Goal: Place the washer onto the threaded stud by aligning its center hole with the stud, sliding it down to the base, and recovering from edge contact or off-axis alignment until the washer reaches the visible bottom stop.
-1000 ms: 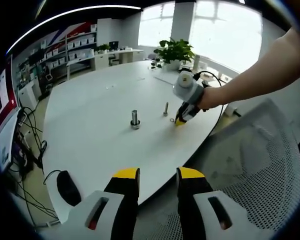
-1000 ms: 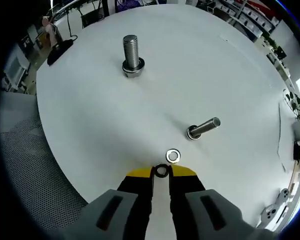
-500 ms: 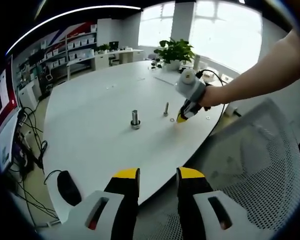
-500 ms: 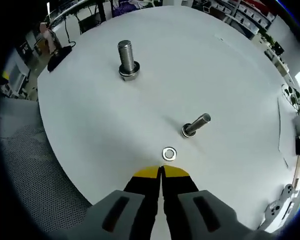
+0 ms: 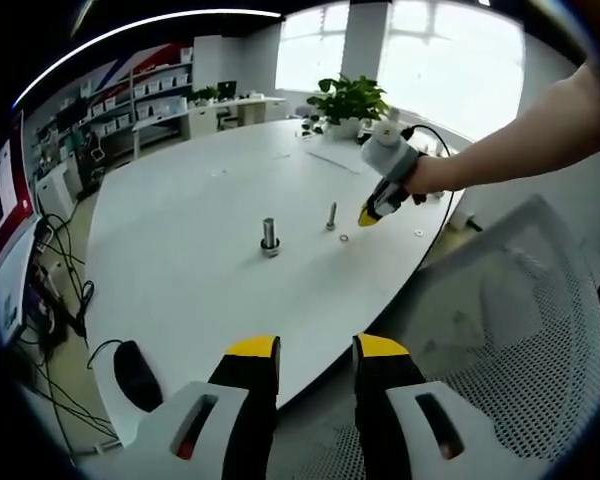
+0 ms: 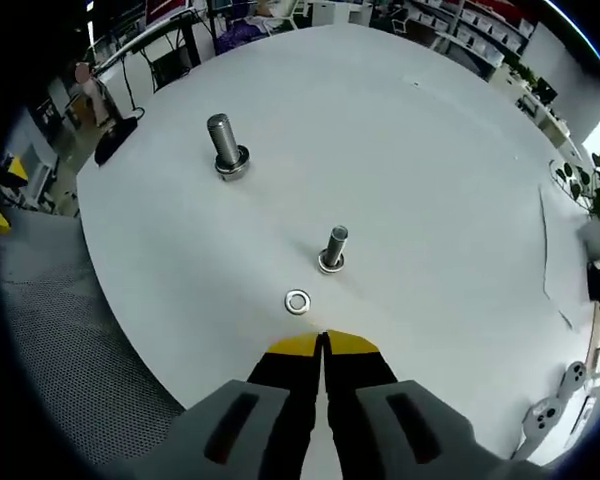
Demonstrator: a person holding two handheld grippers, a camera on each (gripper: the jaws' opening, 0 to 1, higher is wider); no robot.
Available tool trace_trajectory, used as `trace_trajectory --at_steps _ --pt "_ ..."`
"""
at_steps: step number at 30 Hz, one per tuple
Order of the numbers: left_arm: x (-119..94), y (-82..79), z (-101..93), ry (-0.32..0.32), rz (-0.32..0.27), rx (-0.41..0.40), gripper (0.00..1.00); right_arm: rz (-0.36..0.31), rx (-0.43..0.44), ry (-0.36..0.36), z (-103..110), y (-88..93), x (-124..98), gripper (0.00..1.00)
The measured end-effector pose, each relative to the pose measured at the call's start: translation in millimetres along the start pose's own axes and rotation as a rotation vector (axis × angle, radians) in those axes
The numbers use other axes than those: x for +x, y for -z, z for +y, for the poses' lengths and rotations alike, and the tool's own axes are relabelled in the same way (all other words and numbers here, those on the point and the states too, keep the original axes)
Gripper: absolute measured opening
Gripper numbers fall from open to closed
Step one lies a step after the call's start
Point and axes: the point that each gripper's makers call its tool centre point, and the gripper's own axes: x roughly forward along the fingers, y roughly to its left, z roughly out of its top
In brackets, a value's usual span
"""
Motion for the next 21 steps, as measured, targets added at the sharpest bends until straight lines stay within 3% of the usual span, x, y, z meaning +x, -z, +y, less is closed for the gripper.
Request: trace_trajectory --at_steps 10,17,21 --pt "1 0.3 -0.2 0.002 0.002 0.001 0.27 -0.028 0.029 0.004 -18 -6.4 -9 0.04" --pt "1 1.0 -0.6 0.003 0.006 0.003 0.27 -0.013 0.014 0.005 -26 4.0 -15 0.09" --pt "1 1.2 -0.2 0.002 0.007 0.001 0.27 0.022 0.027 0.011 -36 23.8 -19 0.13"
